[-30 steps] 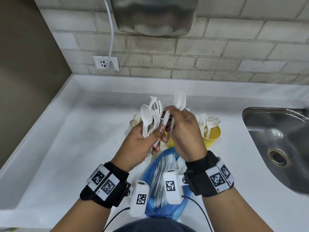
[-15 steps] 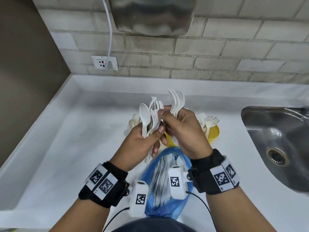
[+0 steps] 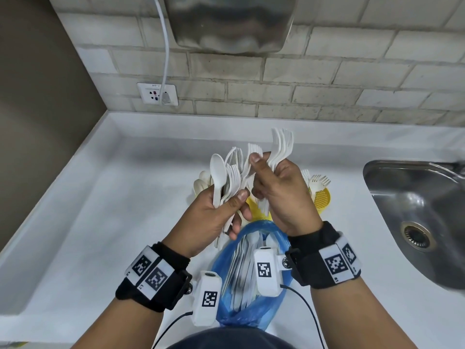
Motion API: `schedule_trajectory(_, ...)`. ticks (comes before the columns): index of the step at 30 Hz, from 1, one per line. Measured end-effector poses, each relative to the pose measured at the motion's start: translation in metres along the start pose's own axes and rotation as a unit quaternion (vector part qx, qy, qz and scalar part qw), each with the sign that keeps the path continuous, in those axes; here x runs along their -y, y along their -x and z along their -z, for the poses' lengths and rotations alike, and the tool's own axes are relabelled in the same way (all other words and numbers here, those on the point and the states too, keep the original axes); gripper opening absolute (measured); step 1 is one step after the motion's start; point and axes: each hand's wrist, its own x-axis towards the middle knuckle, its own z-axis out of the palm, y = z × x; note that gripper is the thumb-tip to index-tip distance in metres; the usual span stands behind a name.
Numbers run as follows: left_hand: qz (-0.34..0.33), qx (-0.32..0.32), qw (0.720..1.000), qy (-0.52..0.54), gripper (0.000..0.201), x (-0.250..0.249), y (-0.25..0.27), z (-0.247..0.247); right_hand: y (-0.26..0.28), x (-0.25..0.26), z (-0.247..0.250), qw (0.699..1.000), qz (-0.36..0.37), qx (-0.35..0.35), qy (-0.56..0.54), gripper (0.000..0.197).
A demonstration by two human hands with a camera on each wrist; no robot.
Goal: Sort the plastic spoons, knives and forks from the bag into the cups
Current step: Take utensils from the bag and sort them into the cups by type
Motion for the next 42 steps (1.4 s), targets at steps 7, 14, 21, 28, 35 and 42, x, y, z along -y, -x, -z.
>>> schedule_trajectory(7, 0.015, -0.027, 0.999, 0.011, 0.036, -0.001, 0.000, -0.002, -0.002, -0.008, 0.003, 0.997, -0.023, -0.003, -0.067, 0.052)
schedule_trajectory(14, 0.002, -0.036, 0.999, -0.010, 0.022, -0.001, -0.001, -0.003, -0.003, -0.017, -0.004, 0.991, -0.074, -0.037, -0.104, 0.030)
schedule_trajectory(21, 0.016, -0.014, 0.998, 0.062, 0.034, 0.001, 0.002, 0.000, -0.019, -0.003, 0.011, 0.950, -0.043, -0.181, -0.250, 0.026)
schedule_trajectory(28, 0.010, 0.049, 0.992, 0.118, 0.020, 0.000, 0.002, -0.001, -0.012, 0.003, 0.020, 0.999, -0.026, -0.018, -0.034, 0.017)
schedule_trajectory(35, 0.006, 0.088, 0.986, 0.145, 0.022, -0.002, 0.006, -0.002, -0.005, 0.000, 0.012, 0.996, -0.022, 0.084, -0.022, 0.030)
schedule_trajectory(42, 0.011, 0.047, 0.991, 0.122, 0.028, -0.001, 0.004, 0.000, -0.013, -0.001, 0.014, 0.995, 0.009, -0.020, -0.093, 0.021)
